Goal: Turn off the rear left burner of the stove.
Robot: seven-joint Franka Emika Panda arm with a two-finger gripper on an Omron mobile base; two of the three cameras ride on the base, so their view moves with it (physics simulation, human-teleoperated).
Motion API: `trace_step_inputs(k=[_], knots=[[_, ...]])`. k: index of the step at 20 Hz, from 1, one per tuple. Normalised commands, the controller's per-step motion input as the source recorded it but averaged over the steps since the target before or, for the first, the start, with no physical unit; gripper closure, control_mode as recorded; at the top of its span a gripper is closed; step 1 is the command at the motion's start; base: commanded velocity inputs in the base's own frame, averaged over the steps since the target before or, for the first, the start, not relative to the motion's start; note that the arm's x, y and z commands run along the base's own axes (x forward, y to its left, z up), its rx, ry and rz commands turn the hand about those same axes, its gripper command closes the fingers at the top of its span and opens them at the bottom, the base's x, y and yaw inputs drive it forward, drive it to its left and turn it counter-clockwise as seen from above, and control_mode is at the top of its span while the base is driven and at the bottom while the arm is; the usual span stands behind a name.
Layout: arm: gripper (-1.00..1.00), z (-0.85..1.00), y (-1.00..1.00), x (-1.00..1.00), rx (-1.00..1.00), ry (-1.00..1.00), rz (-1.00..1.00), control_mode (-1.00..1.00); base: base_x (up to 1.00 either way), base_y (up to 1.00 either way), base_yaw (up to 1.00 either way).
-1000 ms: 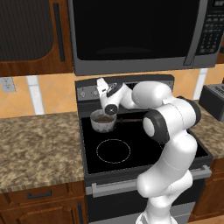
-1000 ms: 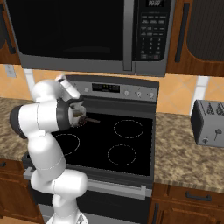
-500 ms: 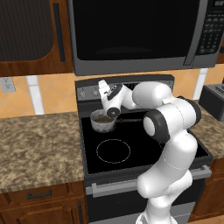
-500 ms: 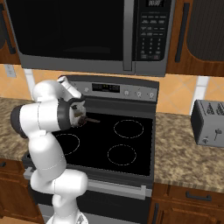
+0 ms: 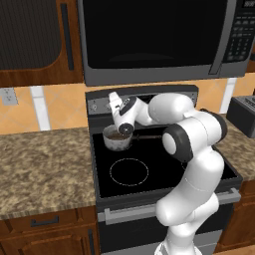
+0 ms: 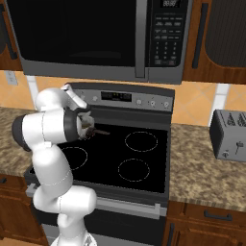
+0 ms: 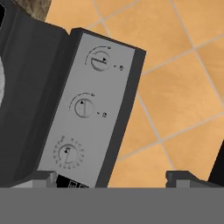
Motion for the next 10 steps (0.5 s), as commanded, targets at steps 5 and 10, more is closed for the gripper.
trace_step_inputs(k=[5, 10], knots=[[-1.00, 0.00, 0.18, 0.00, 0.00, 0.00, 0.00, -1.00, 0.00, 0.00, 0.00], [-1.00, 0.00, 0.15, 0.00, 0.00, 0.00, 0.00, -1.00, 0.00, 0.00, 0.00]])
